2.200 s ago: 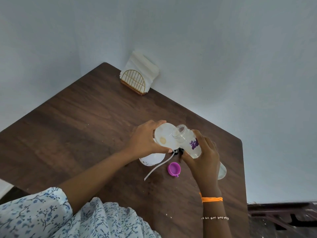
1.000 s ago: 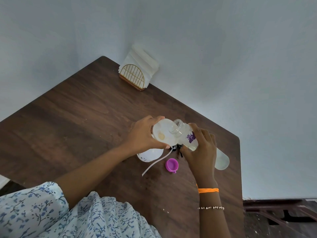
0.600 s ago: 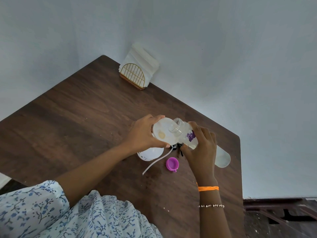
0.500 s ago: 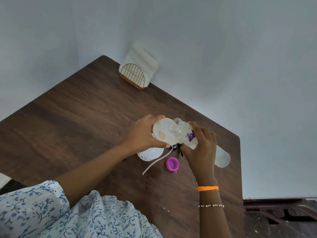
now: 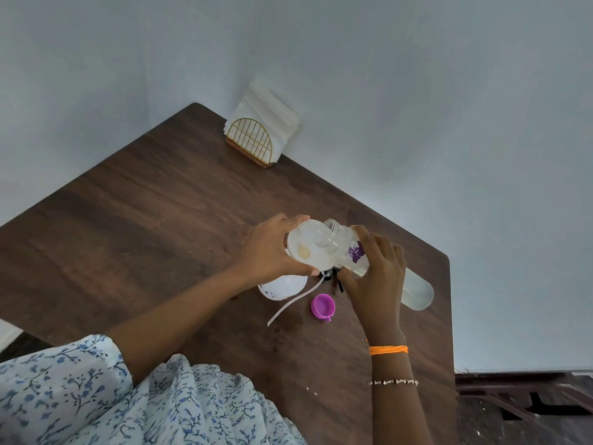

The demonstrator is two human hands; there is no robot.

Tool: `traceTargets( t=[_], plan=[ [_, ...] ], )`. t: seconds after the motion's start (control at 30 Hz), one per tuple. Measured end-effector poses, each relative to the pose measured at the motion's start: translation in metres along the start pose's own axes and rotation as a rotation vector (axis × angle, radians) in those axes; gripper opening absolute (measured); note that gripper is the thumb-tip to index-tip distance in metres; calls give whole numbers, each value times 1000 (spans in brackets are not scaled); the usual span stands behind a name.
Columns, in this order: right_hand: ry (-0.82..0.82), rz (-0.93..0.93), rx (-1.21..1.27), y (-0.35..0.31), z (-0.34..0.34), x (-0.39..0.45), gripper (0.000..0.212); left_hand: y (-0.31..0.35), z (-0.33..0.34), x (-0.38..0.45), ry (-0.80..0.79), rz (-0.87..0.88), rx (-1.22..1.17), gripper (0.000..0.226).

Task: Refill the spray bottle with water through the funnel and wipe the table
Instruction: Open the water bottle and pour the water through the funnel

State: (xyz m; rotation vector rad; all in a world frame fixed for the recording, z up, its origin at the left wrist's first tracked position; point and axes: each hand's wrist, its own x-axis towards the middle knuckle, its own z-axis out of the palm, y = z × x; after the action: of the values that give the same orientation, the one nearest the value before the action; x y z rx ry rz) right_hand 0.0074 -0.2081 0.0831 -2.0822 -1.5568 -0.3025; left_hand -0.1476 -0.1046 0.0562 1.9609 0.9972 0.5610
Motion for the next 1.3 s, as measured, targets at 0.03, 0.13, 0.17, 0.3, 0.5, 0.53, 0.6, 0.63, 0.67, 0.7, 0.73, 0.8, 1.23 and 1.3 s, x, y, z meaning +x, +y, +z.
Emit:
traceTargets(
  t=[0.03,0.13,0.17,0.3,0.5,0.53,0.6,0.63,0.67,0.7,0.73,0.8,1.23,1.3],
  plan=[
    [2,-1,-1,0,0,0,68,0,0,0,-1,2,-3,91],
    [6,2,-5,-1,1,-1,68,0,0,-1,-2,7,-7,91],
    [6,0,-6,-1,1,-1,68,0,0,-1,-1,9,-6,90],
    [16,-4,-10,-3,0,0,68,0,0,-1,7,7,-6,90],
    [14,8,-1,-4,0,0,67,1,-1,-1,-1,-3,11,91],
    [15,9,1,-4,0,0,67,2,-1,-1,-1,-2,15,91],
    [19,5,1,-4,0,0,66,2,-1,-1,1,-2,16,90],
    [19,5,1,-4,0,0,66,2,-1,-1,0,-6,13,91],
    [21,5,-1,-4,0,0,66,2,-1,-1,-1,-8,9,91],
    [22,5,-4,-4,1,0,67,1,-1,-1,-2,-7,6,90],
    [22,5,-8,-3,1,0,67,1,-1,-1,-2,-6,7,90],
    [21,8,-13,-3,1,1,67,1,0,0,4,-5,10,90],
    [26,6,-14,-4,1,1,68,2,-1,-1,2,-13,-22,91],
    [24,10,-11,-4,1,1,68,3,-2,-2,-2,-9,-26,91]
  ],
)
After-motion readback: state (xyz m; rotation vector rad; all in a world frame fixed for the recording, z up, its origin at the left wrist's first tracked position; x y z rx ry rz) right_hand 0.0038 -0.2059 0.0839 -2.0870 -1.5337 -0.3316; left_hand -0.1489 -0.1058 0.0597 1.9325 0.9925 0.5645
